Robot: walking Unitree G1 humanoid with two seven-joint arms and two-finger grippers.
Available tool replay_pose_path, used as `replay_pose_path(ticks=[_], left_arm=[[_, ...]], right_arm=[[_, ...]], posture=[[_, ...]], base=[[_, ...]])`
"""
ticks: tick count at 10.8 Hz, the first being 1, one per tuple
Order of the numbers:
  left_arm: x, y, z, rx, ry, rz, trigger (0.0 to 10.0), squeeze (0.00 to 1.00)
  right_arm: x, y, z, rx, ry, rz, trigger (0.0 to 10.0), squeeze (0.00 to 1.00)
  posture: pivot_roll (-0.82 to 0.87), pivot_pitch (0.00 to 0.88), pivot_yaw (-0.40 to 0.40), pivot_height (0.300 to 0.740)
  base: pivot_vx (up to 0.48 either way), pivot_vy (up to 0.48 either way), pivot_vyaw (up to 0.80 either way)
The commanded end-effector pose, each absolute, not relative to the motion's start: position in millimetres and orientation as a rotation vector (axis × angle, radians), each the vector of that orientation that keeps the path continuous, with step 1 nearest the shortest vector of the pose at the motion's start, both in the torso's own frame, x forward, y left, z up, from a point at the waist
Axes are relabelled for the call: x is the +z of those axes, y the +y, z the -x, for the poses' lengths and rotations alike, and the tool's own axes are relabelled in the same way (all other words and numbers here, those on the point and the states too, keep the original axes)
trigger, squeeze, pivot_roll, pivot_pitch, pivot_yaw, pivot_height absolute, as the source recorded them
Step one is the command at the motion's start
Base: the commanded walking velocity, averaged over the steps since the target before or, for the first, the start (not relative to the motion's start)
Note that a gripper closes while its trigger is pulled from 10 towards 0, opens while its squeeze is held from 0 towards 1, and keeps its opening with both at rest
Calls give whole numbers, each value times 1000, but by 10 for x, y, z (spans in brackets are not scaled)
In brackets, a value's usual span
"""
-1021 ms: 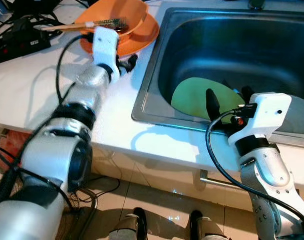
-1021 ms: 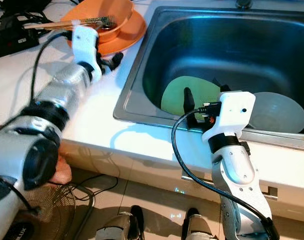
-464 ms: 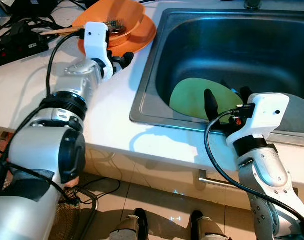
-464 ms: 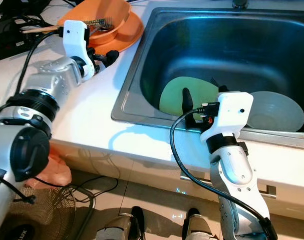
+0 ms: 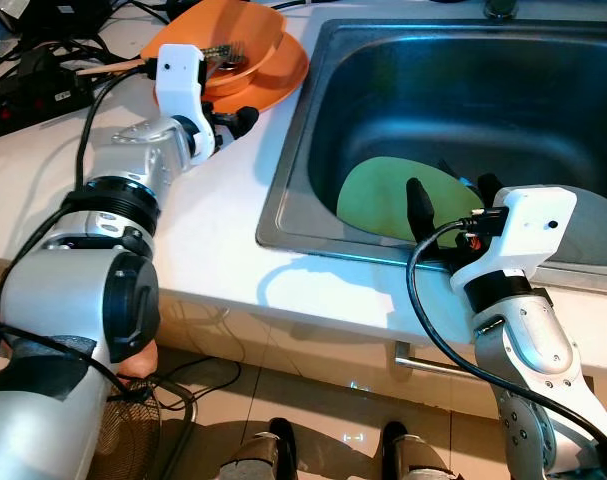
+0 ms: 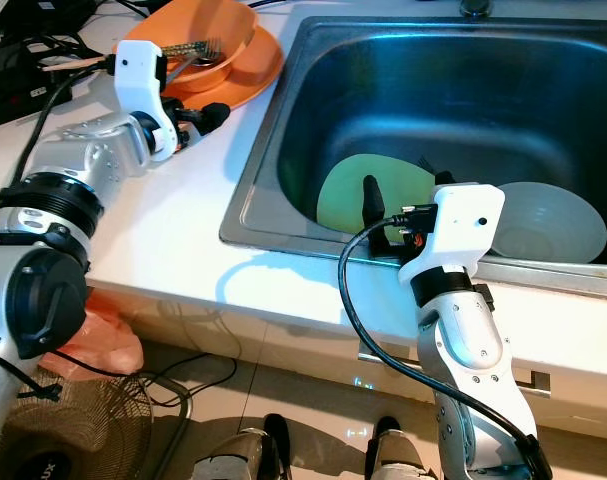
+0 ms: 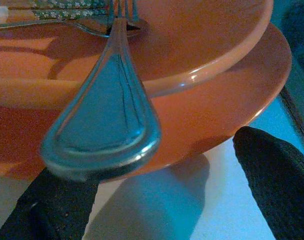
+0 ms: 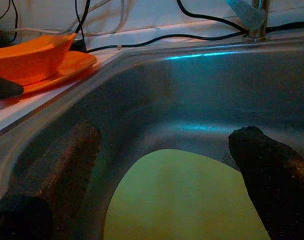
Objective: Kitchen organization
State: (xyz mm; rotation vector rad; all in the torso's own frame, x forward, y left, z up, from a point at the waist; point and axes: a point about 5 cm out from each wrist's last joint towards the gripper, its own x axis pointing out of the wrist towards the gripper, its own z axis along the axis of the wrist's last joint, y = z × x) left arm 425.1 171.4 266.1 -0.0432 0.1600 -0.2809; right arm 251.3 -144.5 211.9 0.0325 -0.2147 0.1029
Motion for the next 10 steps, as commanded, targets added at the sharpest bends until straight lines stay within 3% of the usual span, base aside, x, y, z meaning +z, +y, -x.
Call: replay_pose_path(ticks=[1, 7, 10], left_arm=[[2462, 1815, -4209, -278, 276, 39, 10000, 0], [2455, 2101, -4114, -342, 368, -1, 10000, 0], [2529, 2126, -4047, -468, 424, 6, 10000, 0]], right_arm=[[1729, -1515, -2554, 47, -10, -34, 10000, 0], [1722, -1507, -2593, 47, -14, -40, 10000, 0], [1713, -1504, -2611, 50, -14, -42, 10000, 0]], posture=[[-57, 294, 187, 740], [-33, 286, 187, 740], [-13, 285, 184, 740]], base=[[0, 0, 0], [0, 0, 0], [0, 0, 0]])
